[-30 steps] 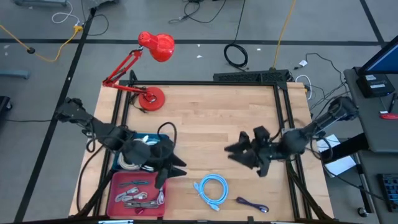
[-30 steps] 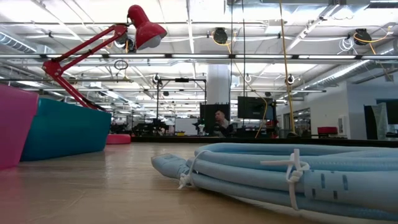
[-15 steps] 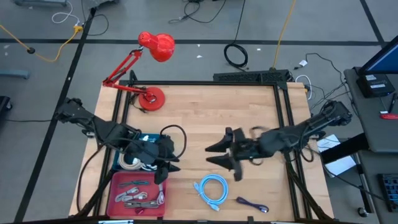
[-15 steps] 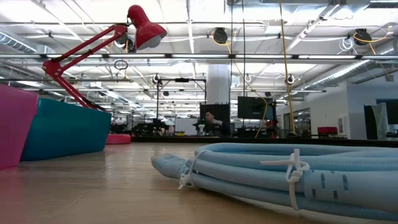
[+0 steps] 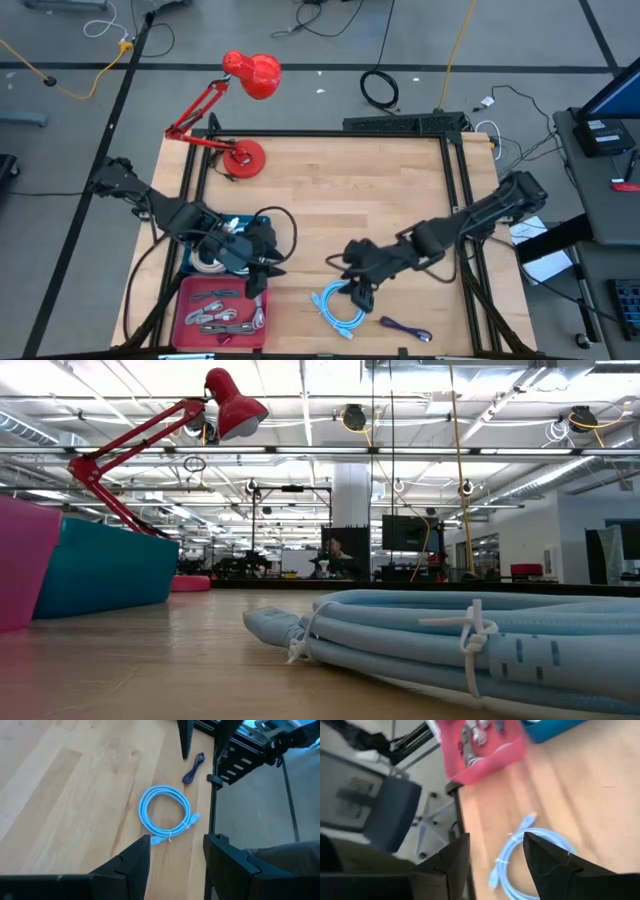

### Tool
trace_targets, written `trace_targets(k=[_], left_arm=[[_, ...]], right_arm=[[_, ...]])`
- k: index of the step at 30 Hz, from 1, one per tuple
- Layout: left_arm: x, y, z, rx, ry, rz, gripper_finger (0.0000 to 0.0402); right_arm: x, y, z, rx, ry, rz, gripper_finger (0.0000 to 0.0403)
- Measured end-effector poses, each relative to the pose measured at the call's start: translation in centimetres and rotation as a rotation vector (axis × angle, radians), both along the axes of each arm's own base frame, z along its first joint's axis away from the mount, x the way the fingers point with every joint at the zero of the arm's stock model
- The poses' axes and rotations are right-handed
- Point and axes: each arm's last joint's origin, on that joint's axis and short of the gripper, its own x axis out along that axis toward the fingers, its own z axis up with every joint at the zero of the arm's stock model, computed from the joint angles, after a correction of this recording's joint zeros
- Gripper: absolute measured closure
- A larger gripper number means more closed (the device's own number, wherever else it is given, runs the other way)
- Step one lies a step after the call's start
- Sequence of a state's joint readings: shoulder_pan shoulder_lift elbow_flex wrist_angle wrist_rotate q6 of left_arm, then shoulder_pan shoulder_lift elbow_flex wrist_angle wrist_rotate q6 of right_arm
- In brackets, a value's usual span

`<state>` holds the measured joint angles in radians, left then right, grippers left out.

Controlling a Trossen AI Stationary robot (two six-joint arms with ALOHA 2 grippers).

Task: Pick & Place USB Port
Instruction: Put the blue HDMI cable into the blue bin

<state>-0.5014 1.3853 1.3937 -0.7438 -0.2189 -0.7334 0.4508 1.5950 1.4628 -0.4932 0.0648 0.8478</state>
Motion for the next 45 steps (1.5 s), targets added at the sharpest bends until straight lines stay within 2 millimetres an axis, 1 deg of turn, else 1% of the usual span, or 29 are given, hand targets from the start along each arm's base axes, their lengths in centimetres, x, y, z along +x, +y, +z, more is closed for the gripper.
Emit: trace_targets(k=[2,6,9,11,17,20,22,24,27,34,37,39,41,45], left_arm=[[-0.1,-0.1,0.0,0.010,-0.002,0.004,0.0218],[-0.1,-0.1,0.0,0.024,-0.010,0.021,0.0218],[-0.2,-0.3,0.0,0.027,-0.014,0.023,0.0218],[-0.3,-0.6,0.0,0.025,-0.014,0.017,0.0218],[-0.7,-1.3,-0.1,0.020,-0.020,0.045,0.0218],[-0.9,-1.6,-0.1,0.021,-0.026,0.053,0.0218],[-1.0,-1.8,-0.1,0.021,-0.029,0.059,0.0218],[-1.1,-1.9,-0.1,0.017,-0.031,0.065,0.0218],[-1.2,-2.1,-0.1,0.020,-0.035,0.071,0.0218],[-1.2,-2.1,-0.1,0.014,-0.034,0.076,0.0218],[-1.2,-2.1,-0.1,0.014,-0.034,0.076,0.0218],[-1.2,-2.1,-0.1,0.013,-0.033,0.076,0.0218],[-1.2,-2.1,-0.1,0.010,-0.033,0.080,0.0218],[-1.3,-2.2,-0.1,0.004,-0.031,0.080,0.0218]], right_arm=[[0.8,0.3,-0.7,0.005,-0.003,0.038,0.0223],[2.2,0.9,-2.2,-0.064,-0.039,0.104,0.0228],[2.6,1.5,-3.6,-0.110,-0.010,0.141,0.0233],[2.5,1.4,-4.8,-0.151,0.066,0.143,0.0238],[1.5,0.6,-9.5,-0.219,0.460,0.018,0.0254],[1.5,0.8,-10.9,-0.222,0.534,-0.012,0.0259],[1.8,1.1,-11.7,-0.174,0.541,-0.044,0.0258],[2.1,1.5,-12.2,-0.117,0.521,-0.061,0.0252],[2.5,1.8,-12.7,-0.080,0.501,-0.085,0.0234],[2.4,1.6,-13.5,-0.136,0.532,-0.119,0.0186],[2.5,1.6,-14.1,-0.152,0.545,-0.124,0.0170],[2.5,1.6,-14.8,-0.150,0.555,-0.122,0.0163],[2.4,1.6,-16.0,-0.125,0.577,-0.121,0.0159],[1.6,1.7,-18.1,-0.079,0.599,-0.120,0.0157]])
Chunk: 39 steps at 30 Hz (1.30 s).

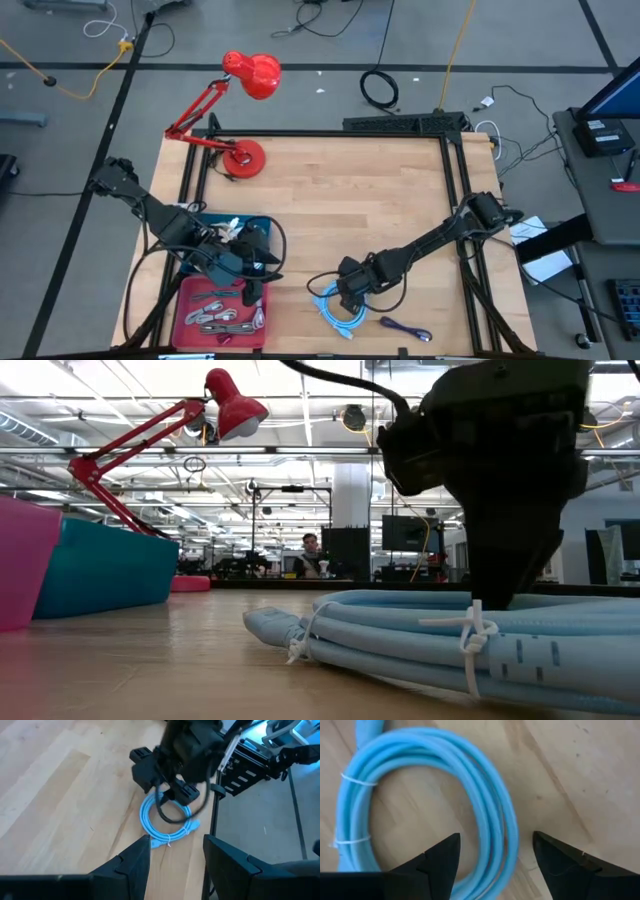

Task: Pick & Place USB Port
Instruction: Put the blue HDMI cable into the blue bin

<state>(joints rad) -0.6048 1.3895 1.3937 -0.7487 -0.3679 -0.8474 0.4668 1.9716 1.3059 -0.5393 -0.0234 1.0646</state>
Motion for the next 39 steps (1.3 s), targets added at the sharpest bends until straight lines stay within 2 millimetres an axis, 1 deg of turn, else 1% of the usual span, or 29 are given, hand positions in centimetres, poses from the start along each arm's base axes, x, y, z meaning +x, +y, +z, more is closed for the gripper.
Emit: trace_targets(k=[3,6,8,11,12,15,17,19,21,22,25,27,28,29,30,33,35,36,37,39], left_arm=[[-0.1,-0.2,0.0,0.000,0.003,-0.007,0.0218],[-0.2,-0.2,0.0,-0.004,0.004,-0.006,0.0218],[-0.2,-0.2,0.0,-0.008,0.004,-0.003,0.0218],[-0.2,-0.2,0.0,-0.015,0.006,0.003,0.0218],[-0.2,-0.2,0.0,-0.018,0.006,0.006,0.0218],[-0.2,-0.2,0.0,-0.023,0.000,0.045,0.0218],[-0.2,0.0,0.0,-0.013,-0.015,0.107,0.0218],[-0.3,0.3,-0.1,0.003,-0.033,0.201,0.0218],[-1.0,0.7,-0.3,0.019,-0.025,0.305,0.0218],[-1.5,1.0,-0.4,0.018,-0.010,0.364,0.0218],[-4.0,2.5,-1.2,-0.002,0.105,0.600,0.0218],[-5.9,3.5,-1.7,0.023,0.211,0.761,0.0218],[-6.8,3.8,-2.0,0.038,0.256,0.830,0.0218],[-7.2,3.6,-2.5,0.025,0.265,0.867,0.0218],[-7.6,3.9,-3.3,0.026,0.259,0.873,0.0218],[-8.3,4.2,-6.4,-0.137,0.192,0.902,0.0218],[-8.1,4.1,-9.7,-0.261,0.126,0.904,0.0218],[-7.8,3.9,-11.5,-0.345,0.081,0.891,0.0218],[-7.5,3.8,-13.3,-0.422,0.008,0.874,0.0218],[-6.7,3.8,-15.7,-0.560,-0.234,0.838,0.0218]], right_arm=[[-1.0,-0.3,-1.5,0.011,0.032,-0.042,0.0168],[-2.0,-0.8,-2.7,-0.004,0.080,-0.084,0.0207],[-2.5,-1.1,-3.2,-0.011,0.099,-0.088,0.0254],[-2.7,-1.2,-3.5,0.013,0.104,-0.063,0.0354],[-2.6,-1.2,-3.5,0.026,0.095,-0.052,0.0372],[-2.3,-1.2,-3.2,0.057,0.079,-0.079,0.0375],[-2.0,-1.6,-2.1,0.084,0.043,-0.116,0.0375],[-1.7,-2.2,-0.3,0.094,-0.042,-0.162,0.0375],[-2.1,-3.2,1.3,0.043,-0.079,-0.211,0.0375],[-2.4,-3.8,2.2,0.013,-0.103,-0.236,0.0375],[-2.6,-5.3,6.9,-0.024,-0.289,-0.335,0.0375],[-3.6,-6.1,9.6,-0.049,-0.378,-0.377,0.0375],[-4.2,-6.4,10.6,-0.064,-0.407,-0.391,0.0375],[-4.8,-6.7,11.5,-0.075,-0.437,-0.402,0.0375],[-5.2,-7.0,12.4,-0.081,-0.475,-0.418,0.0375],[-6.8,-8.0,15.3,-0.109,-0.607,-0.484,0.0375],[-7.6,-8.4,16.6,-0.124,-0.666,-0.511,0.0375],[-7.9,-8.5,16.9,-0.136,-0.678,-0.510,0.0375],[-8.2,-8.6,17.2,-0.144,-0.688,-0.510,0.0375],[-8.5,-8.7,17.6,-0.153,-0.707,-0.509,0.0375]])
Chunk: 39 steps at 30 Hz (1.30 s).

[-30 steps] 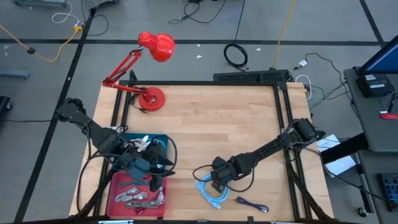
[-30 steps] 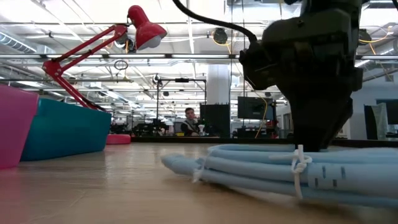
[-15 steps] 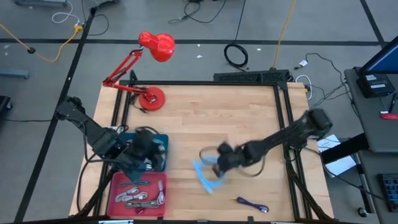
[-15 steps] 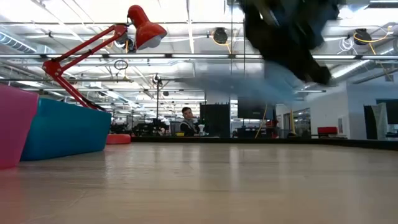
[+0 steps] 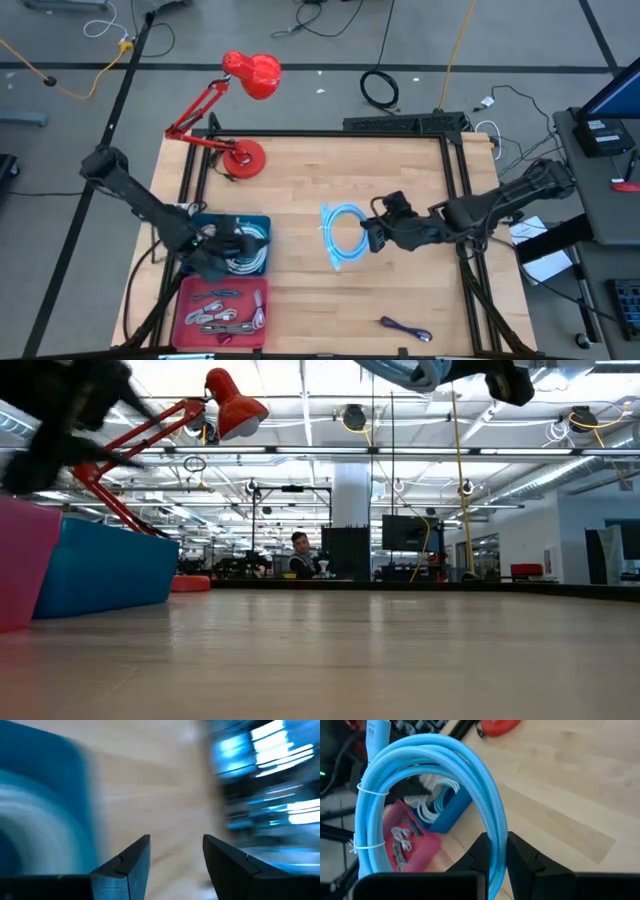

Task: Pick & Place USB Port
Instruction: Put the blue HDMI cable into the blue bin

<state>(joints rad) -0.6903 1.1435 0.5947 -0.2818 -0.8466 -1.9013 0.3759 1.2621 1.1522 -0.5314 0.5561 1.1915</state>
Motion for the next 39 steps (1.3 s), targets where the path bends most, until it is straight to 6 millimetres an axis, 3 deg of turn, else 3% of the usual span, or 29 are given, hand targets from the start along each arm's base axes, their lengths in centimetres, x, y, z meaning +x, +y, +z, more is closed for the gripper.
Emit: trace_targets(k=[2,5,9,21,30,39], left_arm=[[0.9,0.3,-0.9,-0.018,-0.253,-0.004,0.0218],[2.1,2.1,-0.4,0.009,-0.506,-0.050,0.0218],[3.6,3.8,1.4,0.021,-0.639,-0.170,0.0218],[8.9,6.0,6.2,0.069,-0.524,-0.368,0.0217],[10.7,6.9,5.7,0.042,-0.433,-0.397,0.0217],[10.9,8.1,6.6,0.046,-0.519,-0.394,0.0217]], right_arm=[[-0.1,-0.1,0.3,-0.007,-0.017,-0.014,0.0375],[0.1,-0.4,0.1,-0.013,-0.009,-0.022,0.0375],[0.5,-0.6,-0.1,-0.011,-0.013,-0.035,0.0375],[1.3,-1.5,-0.4,-0.011,-0.004,-0.050,0.0375],[1.4,-1.7,-0.4,-0.014,-0.003,-0.058,0.0375],[1.4,-2.0,-0.4,-0.016,0.000,-0.067,0.0375]])
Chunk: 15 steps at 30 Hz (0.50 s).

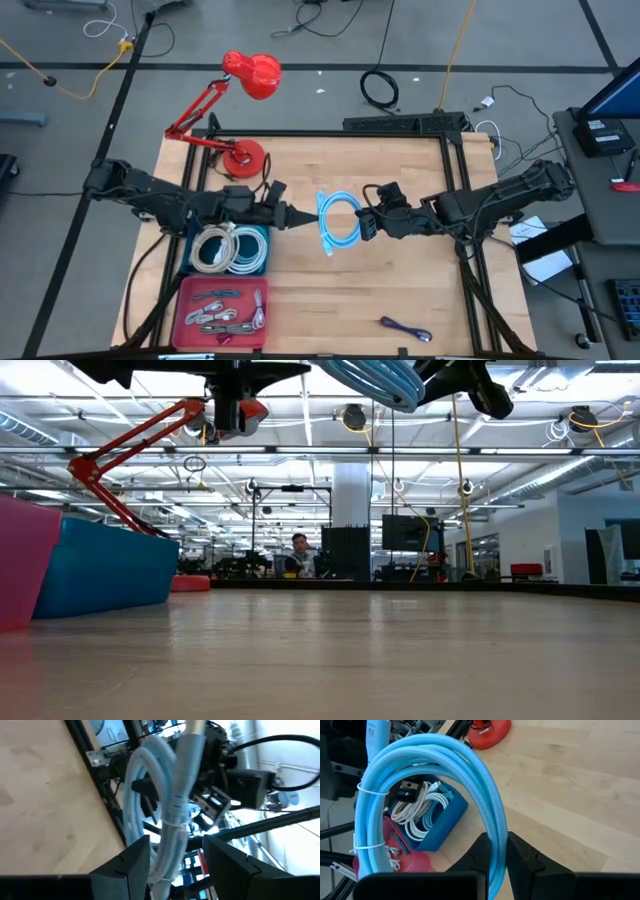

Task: Pick & Place USB Port
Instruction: Put the blue HDMI cable into the blue bin

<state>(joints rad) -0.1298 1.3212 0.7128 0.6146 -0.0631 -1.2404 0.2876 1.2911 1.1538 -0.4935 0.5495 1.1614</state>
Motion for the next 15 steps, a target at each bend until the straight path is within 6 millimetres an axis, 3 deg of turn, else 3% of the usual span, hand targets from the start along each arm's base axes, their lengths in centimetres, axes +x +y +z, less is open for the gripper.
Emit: trace_targets(k=[15], left_arm=[[0.07,0.37,-0.22,-0.008,0.021,-0.002,0.0217]], right_arm=[[0.04,-0.49,-0.09,-0.007,0.015,-0.011,0.0375]])
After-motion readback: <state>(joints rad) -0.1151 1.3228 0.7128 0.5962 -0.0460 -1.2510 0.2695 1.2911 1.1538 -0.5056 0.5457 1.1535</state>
